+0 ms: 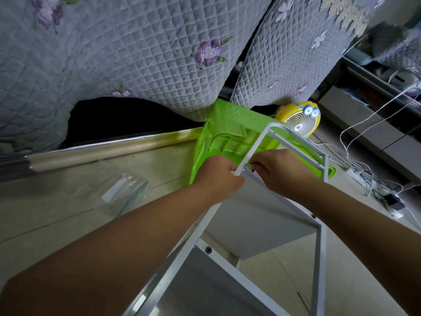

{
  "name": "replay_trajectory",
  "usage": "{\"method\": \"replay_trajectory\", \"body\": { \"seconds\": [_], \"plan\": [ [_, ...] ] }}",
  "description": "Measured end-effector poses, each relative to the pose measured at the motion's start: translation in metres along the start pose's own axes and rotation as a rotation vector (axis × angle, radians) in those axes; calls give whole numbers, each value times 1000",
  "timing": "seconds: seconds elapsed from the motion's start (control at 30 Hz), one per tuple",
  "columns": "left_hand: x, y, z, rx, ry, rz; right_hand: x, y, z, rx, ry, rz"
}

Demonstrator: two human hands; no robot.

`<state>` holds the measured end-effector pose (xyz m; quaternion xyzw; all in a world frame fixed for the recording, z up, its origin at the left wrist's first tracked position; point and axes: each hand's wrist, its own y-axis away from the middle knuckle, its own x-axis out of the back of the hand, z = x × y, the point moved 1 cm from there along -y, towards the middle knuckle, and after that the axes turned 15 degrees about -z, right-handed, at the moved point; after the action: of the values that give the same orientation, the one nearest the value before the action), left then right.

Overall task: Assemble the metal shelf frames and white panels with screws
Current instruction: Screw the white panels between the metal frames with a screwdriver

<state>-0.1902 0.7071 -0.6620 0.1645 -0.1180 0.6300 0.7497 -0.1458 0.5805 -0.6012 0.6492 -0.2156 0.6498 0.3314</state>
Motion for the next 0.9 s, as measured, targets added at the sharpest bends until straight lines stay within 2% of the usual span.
{"method": "replay_trajectory", "body": {
  "seconds": [0.07,0.17,0.37,0.5,0.67,0.77,0.9],
  "plan": [
    [-1,1,0,-17,23,13,4,-3,2,-5,91,-76],
    [-2,2,0,-24,63,30,4,-3,3,17,117,-93],
    [-4,-3,-1,-41,13,21,-12,8,3,88,39,181],
    [-3,-4,-3,-38,4,36,-17,6,2,62,20,238],
    [-3,-2,1,-27,-15,61,-3,-7,-3,79,107,122],
    [-4,-2,0,-19,-18,55,-7,-4,2,94,27,197],
    [-2,-1,2,-16,-51,27,-14,9,11,6,-253,324]
  ]
}}
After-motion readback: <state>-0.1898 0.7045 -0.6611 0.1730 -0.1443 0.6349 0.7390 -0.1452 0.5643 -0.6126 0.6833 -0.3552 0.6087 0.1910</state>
